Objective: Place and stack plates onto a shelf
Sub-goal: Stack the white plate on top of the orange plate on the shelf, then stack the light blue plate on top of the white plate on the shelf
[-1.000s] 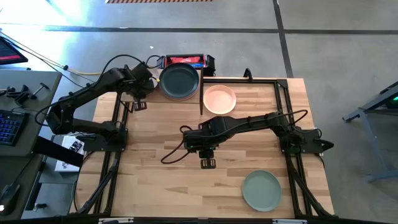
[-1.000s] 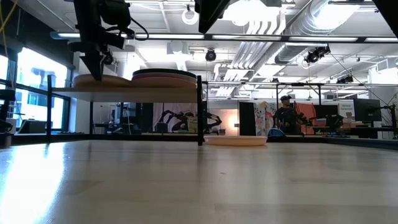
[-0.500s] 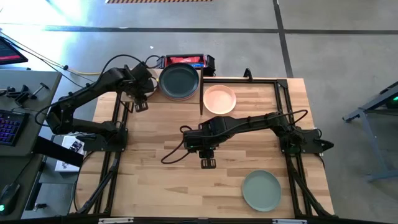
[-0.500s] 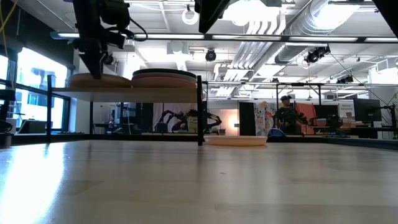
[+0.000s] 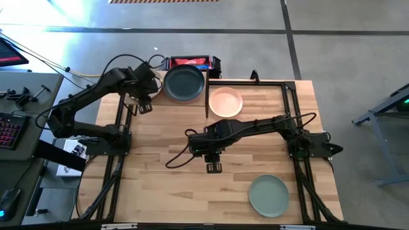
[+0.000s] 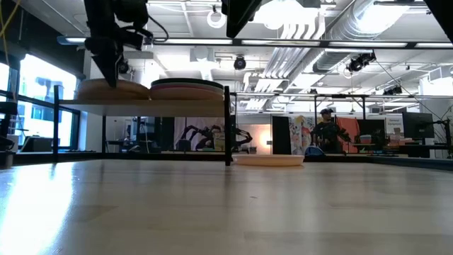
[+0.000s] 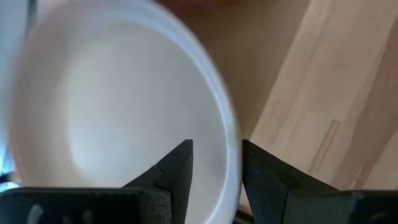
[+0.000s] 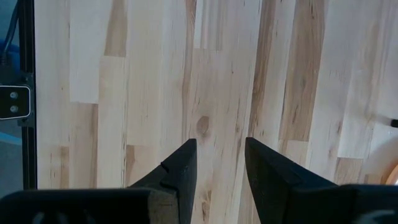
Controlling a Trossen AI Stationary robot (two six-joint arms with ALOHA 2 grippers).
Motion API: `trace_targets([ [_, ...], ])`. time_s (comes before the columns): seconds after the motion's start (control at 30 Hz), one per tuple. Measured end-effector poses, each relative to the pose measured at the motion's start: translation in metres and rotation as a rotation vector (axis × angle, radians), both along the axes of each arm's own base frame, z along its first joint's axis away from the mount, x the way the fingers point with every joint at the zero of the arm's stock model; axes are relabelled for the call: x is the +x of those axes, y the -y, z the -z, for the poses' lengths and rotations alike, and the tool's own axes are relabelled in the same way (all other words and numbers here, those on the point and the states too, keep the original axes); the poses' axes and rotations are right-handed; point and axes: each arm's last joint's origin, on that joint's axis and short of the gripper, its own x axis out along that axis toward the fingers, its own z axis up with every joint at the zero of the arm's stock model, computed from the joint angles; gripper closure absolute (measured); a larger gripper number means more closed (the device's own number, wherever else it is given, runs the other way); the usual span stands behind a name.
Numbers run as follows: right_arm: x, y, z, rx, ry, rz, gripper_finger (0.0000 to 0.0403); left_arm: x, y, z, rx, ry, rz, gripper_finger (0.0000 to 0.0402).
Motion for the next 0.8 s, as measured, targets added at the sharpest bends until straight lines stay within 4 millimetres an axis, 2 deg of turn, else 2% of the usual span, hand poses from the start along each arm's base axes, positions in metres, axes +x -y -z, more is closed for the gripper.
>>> trace_targets([
  [0.17, 0.000, 0.000, 0.000, 0.000, 0.001, 0.000, 0.0289, 0.000, 0.000, -0.021, 0.034, 0.037, -0.002, 0.0284],
  [0.4, 0.000, 0.000, 0.000, 0.000, 0.000, 0.000, 0.0289, -0.003, 0.003, -0.022, 0.001, 0.021, -0.030, 0.0284],
  [0.63, -0.007, 0.005, 0.002, -0.023, -0.080, -0.019, 0.0289, -0.004, 0.014, -0.023, -0.255, 0.188, -0.058, 0.0284],
  [0.8, -0.010, 0.014, 0.003, -0.029, -0.129, 0.007, 0.0289, -0.003, 0.023, -0.027, -0.328, 0.262, -0.104, 0.0284],
])
